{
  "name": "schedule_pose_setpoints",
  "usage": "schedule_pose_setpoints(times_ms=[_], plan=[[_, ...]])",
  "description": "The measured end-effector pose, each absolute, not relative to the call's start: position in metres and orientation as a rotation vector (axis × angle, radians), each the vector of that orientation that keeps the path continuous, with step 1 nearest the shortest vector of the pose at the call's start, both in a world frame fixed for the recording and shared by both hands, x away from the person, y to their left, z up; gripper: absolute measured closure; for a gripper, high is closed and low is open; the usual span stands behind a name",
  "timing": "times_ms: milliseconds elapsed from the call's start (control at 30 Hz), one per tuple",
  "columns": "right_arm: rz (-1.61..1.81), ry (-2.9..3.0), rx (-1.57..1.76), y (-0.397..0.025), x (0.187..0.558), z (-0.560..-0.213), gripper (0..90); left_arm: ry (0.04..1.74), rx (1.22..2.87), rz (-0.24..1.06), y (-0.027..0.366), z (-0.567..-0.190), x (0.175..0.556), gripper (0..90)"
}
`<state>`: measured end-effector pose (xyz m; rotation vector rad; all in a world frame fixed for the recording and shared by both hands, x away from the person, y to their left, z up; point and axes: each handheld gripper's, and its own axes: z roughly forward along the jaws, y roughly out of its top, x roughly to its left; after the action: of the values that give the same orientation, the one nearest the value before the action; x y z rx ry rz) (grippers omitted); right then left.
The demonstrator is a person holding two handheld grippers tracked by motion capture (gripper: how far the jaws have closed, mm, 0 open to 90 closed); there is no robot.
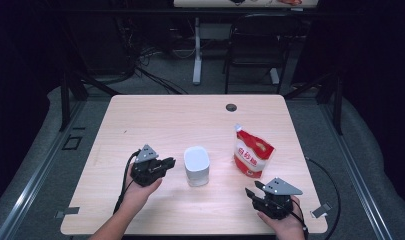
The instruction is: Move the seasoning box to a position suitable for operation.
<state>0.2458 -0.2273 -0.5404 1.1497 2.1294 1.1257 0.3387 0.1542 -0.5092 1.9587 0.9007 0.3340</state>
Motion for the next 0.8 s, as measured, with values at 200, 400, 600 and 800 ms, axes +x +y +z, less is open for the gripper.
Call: schedule_pose_setpoints(times_ms=[200, 400, 600, 800], plan=[[1.131, 2.132, 1.145, -0.227, 0.247, -0.541, 56.4, 0.857, 1.955, 0.373, 0.138, -0.487, 0.353, 81.4], [1.129, 2.14, 1.144, -0.227, 0.247, -0.541, 56.5, 0.846, 1.968, 0.358, 0.121, -0.481, 0.368, 81.4], [1.128, 2.145, 1.142, -0.227, 0.247, -0.541, 56.3, 0.842, 1.988, 0.338, 0.11, -0.481, 0.38, 79.7], [1.137, 2.138, 1.145, -0.228, 0.247, -0.541, 56.2, 0.851, 1.986, 0.307, 0.103, -0.481, 0.389, 81.6]])
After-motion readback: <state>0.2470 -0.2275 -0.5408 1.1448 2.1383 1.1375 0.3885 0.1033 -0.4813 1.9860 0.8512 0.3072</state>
